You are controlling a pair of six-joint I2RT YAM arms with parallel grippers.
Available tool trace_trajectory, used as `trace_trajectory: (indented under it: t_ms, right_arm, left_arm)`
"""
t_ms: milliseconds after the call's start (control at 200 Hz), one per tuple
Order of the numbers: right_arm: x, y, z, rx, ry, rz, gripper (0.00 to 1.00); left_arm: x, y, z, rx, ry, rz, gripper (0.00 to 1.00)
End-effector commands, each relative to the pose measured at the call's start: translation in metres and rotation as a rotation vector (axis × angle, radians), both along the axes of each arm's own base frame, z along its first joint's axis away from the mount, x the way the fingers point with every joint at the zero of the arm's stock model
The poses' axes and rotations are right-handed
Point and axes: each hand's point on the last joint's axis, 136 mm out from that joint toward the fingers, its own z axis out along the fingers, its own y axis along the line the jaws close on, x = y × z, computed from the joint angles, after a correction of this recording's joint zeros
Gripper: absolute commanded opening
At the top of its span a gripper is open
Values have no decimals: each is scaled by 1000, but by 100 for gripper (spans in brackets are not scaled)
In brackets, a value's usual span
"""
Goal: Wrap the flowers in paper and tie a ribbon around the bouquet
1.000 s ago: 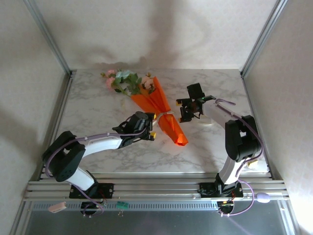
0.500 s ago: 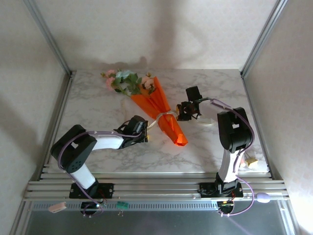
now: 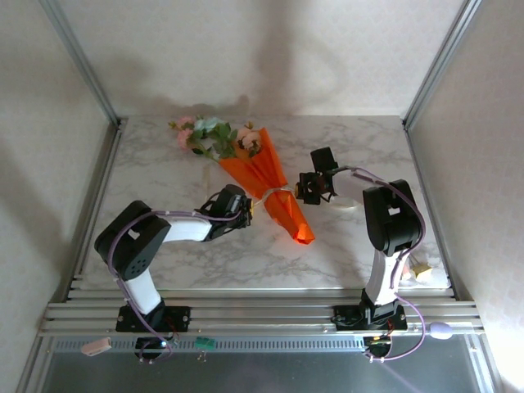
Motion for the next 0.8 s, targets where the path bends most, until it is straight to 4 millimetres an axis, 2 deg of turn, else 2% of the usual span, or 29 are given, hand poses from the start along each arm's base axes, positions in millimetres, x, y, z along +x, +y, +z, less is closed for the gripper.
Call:
trace_trajectory:
  t_ms: [0,145,235,395,611,796]
  right_arm:
    - [-3,-13,12,-64,-39,1,0]
    - [2,-33,23,-150,-81,47,0]
    - [2,-37,29,-178,-108,91,0]
    - [-16,-35,29,-211,-115,152,0]
    - [-36,-51,30,-275,-120,156,0]
    - [-50,-69,34,-339,-132,131,0]
  left_arm:
    - [3,15,-1,-222,156,261,0]
    - [-1,48,1,-67,193,190,0]
    - [-6,64,-1,-14,218,140,0]
    - [-12,95,-7,67,253,115,0]
    - [-4,136,-7,139,264,134,0]
    - [11,143,-4,152,248,107,0]
